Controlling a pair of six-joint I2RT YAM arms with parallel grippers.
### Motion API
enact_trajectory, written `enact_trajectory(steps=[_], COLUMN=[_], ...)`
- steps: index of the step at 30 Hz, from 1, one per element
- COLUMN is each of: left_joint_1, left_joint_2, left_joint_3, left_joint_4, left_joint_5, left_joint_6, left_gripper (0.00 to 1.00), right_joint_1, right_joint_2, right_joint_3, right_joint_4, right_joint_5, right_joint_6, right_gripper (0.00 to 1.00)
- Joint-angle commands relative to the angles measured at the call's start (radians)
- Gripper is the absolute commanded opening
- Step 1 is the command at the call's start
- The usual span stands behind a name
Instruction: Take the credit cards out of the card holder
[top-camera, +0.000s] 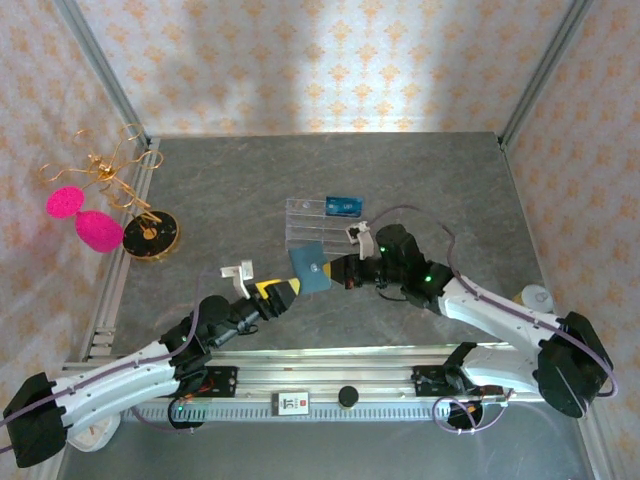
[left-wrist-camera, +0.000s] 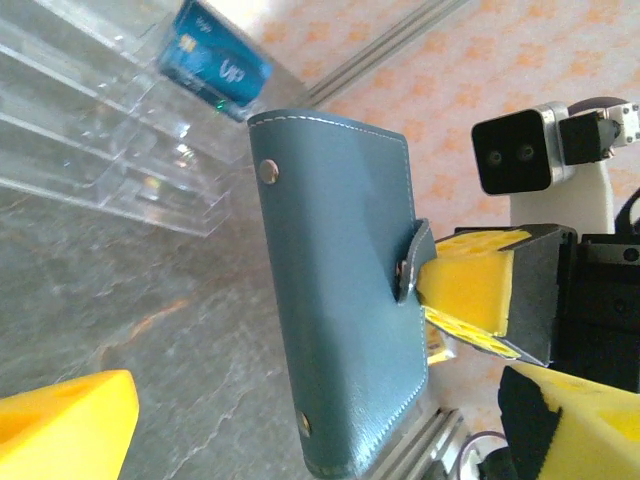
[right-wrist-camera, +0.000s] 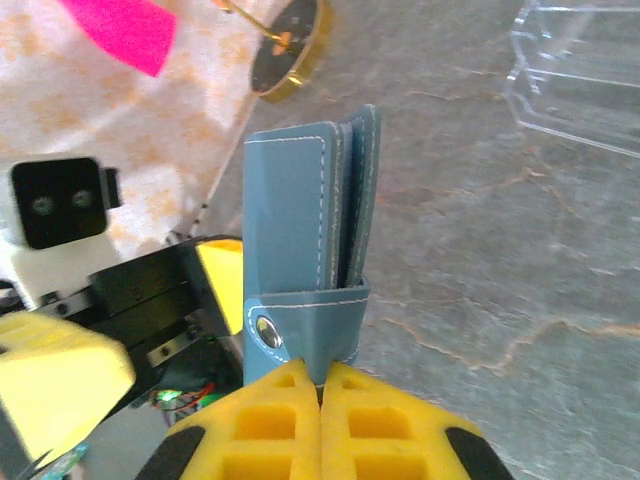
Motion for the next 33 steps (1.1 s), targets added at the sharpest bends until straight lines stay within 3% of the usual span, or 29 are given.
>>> enact_trajectory(steps=[1,5,14,20,25,27,28,31,33], left_joint_1=[0.031,0.041,0.040,0.041,0.041,0.041,0.040,0.029,0.015], left_joint_2=[0.016,0.044,0.124,0.145,0.179,0.203,0.212,0.218,0.206], left_joint_3=[0.010,0.000,0.022,0.032,0.042,0.056,0.074,0.147,0.193], left_joint_4=[0.170,0.269,0.333,0.345,0.381,0.407,0.375,0.204,0.065], left_joint_5=[0.115,0.177,0.260,0.245,0.244,0.255,0.245,0.178,0.101], left_joint_6=[0.025,0.012,0.005,0.010,0.001,-0.008,-0.010,0.013,0.024], left_gripper=[0.88,0.82,0.47,0.47,0.26,0.06,0.00,0.00,0.00], right_joint_1=[-0.001,-0.001,-0.003,-0.003,0.000,0.000,0.000,0.003,0.013], right_joint_2=[-0.020,-0.017,0.000,0.027,0.033,0.032,0.032,0.010,-0.018], right_joint_3=[0.035,0.044,0.075,0.083,0.072,0.078,0.086,0.125,0.160], right_joint_4=[0.009,0.038,0.048,0.056,0.078,0.055,0.034,-0.062,-0.142], right_joint_5=[-0.073,-0.104,-0.078,-0.081,-0.081,-0.036,-0.018,0.116,0.246], right_joint_6=[-0.010,0.004,0.020,0.037,0.077,0.090,0.084,0.088,0.090], right_gripper=[0.00,0.00,0.00,0.00,0.00,0.00,0.03,0.42,0.52])
